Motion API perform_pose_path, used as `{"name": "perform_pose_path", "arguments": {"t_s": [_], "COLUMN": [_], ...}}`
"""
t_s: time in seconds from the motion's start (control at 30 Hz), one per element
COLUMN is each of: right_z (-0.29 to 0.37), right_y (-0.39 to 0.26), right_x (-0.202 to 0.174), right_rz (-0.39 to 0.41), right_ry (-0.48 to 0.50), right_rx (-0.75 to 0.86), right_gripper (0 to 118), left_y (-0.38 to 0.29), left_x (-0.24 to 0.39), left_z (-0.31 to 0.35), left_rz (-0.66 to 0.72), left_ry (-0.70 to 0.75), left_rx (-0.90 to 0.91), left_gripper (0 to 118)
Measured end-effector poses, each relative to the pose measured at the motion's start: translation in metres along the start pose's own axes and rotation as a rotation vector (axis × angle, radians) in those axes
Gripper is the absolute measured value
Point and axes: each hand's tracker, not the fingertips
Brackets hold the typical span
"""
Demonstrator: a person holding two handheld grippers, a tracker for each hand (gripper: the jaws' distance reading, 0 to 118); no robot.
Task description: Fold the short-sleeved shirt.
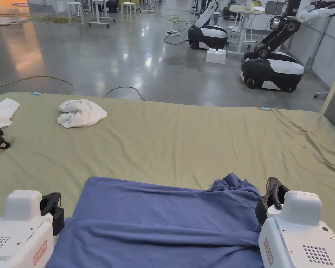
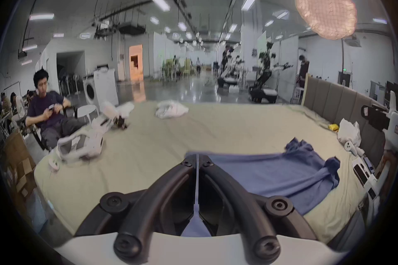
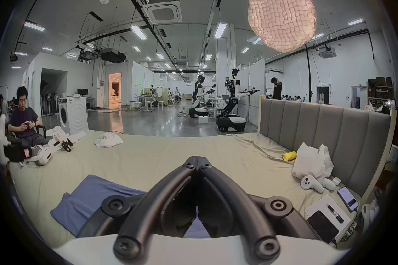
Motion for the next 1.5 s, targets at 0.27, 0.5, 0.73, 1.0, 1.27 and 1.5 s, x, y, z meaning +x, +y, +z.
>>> {"name": "perform_pose_path", "arguments": {"t_s": [0.27, 0.5, 0.73, 1.0, 1.27, 1.5], "right_z": [-0.003, -0.004, -0.002, -0.018, -0.053, -0.088], "right_y": [-0.017, -0.034, -0.052, -0.076, -0.123, -0.154], "right_x": [0.011, 0.018, 0.034, 0.074, 0.114, 0.102], "right_rz": [-0.025, 0.010, 0.004, -0.003, 0.009, -0.045], "right_ry": [-0.018, -0.038, -0.078, -0.113, -0.056, 0.005], "right_rx": [-0.083, -0.167, -0.241, -0.486, -0.808, -0.931], "right_gripper": [0, 0, 0, 50, 75, 73], "left_y": [-0.047, -0.073, -0.090, -0.082, -0.063, -0.061], "left_x": [-0.039, -0.024, -0.003, 0.001, -0.012, -0.009], "left_z": [-0.057, -0.088, -0.091, -0.083, -0.065, -0.062], "left_rz": [0.157, 0.106, 0.024, -0.026, 0.014, 0.003], "left_ry": [-0.049, 0.041, 0.106, 0.048, 0.023, 0.015], "left_rx": [-0.482, -0.593, -0.660, -0.644, -0.567, -0.569], "left_gripper": [25, 71, 56, 7, 7, 7]}}
